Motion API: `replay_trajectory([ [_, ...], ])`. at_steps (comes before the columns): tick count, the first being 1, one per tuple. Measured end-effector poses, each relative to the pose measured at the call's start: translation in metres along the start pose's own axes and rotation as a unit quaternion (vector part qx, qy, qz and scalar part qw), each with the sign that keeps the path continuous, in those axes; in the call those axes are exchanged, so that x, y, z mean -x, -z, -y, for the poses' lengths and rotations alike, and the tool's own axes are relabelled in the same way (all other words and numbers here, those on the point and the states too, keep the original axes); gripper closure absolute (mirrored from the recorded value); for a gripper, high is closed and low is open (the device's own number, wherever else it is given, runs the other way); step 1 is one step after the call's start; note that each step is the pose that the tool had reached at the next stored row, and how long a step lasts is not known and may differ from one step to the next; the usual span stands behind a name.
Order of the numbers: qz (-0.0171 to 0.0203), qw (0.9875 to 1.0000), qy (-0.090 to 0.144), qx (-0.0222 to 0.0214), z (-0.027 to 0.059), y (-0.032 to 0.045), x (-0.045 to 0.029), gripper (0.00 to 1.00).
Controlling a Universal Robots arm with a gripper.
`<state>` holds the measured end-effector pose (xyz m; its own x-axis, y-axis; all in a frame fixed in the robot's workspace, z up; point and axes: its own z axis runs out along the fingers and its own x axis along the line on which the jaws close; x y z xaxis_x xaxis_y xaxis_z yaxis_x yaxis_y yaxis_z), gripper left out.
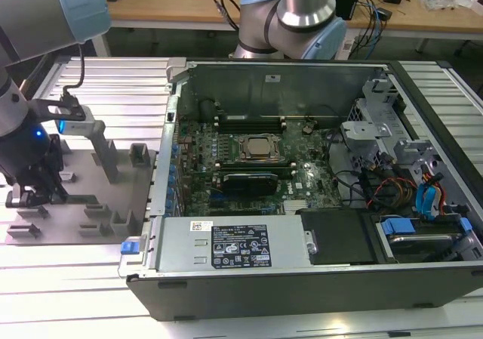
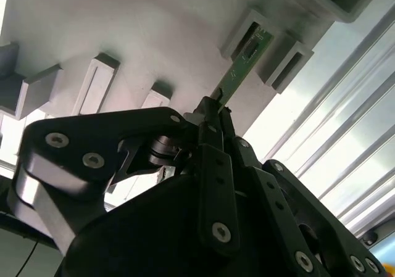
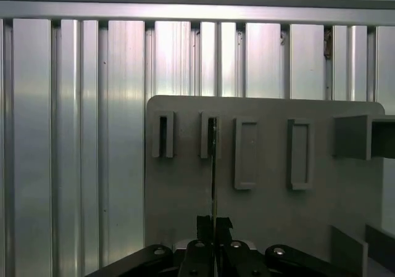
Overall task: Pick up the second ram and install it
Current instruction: 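Pick up the second ram and move it above second insertion slot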
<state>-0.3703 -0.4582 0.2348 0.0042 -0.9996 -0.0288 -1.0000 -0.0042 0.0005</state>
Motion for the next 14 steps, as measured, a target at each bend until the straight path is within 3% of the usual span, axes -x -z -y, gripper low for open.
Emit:
replay_trajectory([
  [14, 0.0, 1.0, 0.0, 0.0, 0.0, 0.0214, 0.0009, 0.89],
])
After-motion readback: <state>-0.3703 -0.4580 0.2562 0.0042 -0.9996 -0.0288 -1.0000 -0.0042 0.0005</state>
